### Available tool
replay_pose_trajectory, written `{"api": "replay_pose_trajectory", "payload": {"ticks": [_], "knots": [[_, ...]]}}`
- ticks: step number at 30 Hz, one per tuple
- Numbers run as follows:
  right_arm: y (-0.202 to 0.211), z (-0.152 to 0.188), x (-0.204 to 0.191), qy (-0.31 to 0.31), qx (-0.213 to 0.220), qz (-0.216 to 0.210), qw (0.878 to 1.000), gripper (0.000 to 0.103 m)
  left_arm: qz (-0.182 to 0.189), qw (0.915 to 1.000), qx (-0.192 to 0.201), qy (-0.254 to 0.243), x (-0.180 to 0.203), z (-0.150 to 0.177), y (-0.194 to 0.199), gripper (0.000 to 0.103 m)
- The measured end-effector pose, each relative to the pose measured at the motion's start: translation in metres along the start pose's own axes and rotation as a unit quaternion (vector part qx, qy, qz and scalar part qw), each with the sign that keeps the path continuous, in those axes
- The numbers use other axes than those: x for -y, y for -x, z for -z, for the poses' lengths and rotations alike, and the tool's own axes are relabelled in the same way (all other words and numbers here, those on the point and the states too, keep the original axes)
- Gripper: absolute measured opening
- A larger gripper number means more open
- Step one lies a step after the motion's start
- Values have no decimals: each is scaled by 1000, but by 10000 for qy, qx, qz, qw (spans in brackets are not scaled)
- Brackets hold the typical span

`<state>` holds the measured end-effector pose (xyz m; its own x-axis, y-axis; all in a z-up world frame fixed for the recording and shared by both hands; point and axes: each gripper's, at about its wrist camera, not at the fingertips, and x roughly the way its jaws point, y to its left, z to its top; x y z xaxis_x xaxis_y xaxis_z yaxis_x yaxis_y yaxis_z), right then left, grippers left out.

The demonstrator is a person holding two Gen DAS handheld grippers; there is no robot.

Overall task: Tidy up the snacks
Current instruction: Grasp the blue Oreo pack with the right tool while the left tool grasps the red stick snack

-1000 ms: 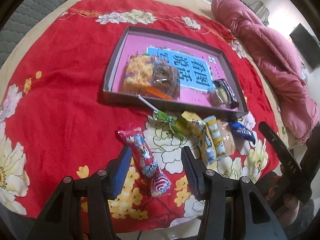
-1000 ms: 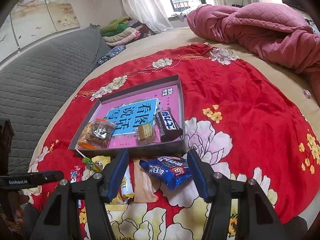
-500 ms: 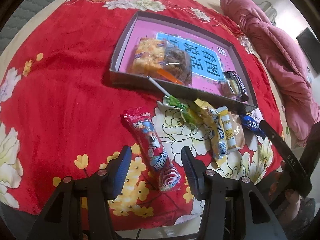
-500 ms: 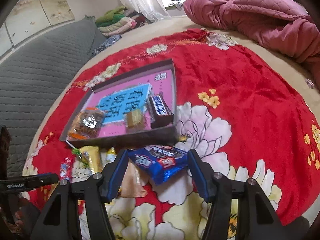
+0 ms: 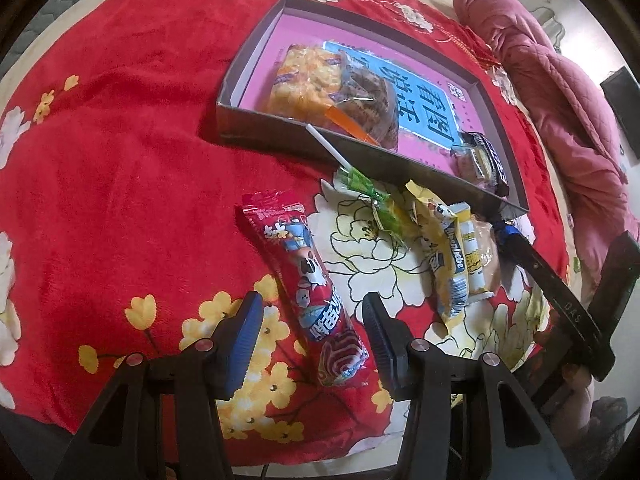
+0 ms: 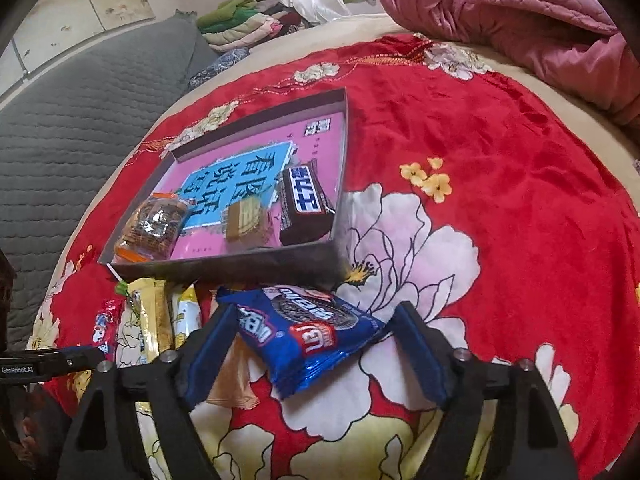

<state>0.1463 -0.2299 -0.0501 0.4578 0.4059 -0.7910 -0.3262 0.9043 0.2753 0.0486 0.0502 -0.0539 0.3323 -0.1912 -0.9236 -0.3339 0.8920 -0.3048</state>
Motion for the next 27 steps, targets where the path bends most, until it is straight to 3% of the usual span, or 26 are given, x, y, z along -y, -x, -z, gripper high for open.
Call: {"api": "replay_pose_trajectory", "payload": {"ticks": [7,16,20,27], "knots": [[-7,0,-3,87,-42,-117,9999,82,-33,10000,32,39,1,-2,-6,53],[-7,2,-10,291,-22,-195,9994,72,-230,9997,84,55,7,-5,-18,53],[-5,5,-18,531,-53,-144,9985,68,-293,9995,108,13,12,-5,-22,60],[-1,6,-22,698,-98,-136,9974,66,-588,9978,244,-209,23,-3,-29,61]]}}
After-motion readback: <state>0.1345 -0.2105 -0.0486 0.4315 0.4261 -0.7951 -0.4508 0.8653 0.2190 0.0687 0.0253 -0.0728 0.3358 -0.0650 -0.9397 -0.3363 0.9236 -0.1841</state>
